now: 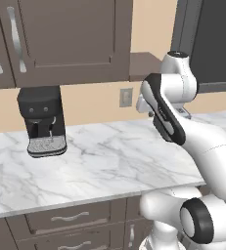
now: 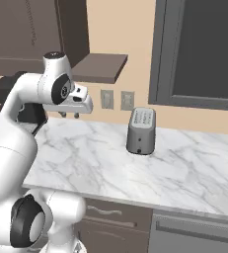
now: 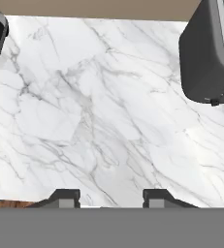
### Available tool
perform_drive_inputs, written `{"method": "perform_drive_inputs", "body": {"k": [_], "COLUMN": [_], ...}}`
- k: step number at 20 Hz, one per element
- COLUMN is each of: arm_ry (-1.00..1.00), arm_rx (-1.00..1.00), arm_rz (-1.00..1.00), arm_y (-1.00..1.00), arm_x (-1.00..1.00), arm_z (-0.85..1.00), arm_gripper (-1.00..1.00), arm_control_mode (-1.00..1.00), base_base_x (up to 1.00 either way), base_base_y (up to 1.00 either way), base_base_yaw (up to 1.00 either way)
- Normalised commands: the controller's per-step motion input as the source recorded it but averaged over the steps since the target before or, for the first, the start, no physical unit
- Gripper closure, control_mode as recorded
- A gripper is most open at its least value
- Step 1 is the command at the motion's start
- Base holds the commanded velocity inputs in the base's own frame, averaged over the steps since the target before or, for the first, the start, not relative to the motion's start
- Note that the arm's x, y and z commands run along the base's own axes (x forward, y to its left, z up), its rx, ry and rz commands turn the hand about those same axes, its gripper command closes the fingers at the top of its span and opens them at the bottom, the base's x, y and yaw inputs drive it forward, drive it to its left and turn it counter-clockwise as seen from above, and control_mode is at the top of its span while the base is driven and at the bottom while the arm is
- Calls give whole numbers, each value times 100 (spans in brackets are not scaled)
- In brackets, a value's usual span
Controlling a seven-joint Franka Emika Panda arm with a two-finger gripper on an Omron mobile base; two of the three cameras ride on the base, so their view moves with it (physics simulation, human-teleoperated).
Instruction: Take a straw from the drawer in front and place it inside the glass cup on the dining counter.
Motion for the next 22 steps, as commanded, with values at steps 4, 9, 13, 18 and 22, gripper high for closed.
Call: {"method": "perform_drive_inputs", "body": {"k": [4,9,13,18,22], "arm_ry": [-1,0,0,0,0], "arm_rx": [0,0,0,0,0], "arm_rz": [0,0,0,0,0], "arm_y": [0,0,0,0,0], "arm_x": [-3,0,0,0,0], "arm_z": [0,0,0,0,0], "arm_gripper": [-100,-100,-100,-100,-100], "arm_control_mode": [100,100,100,100,100], "base_base_x": [-22,-86,-51,-12,0], "base_base_y": [0,-15,-25,-66,-86], "base_base_yaw": [0,-2,-2,14,34]}}
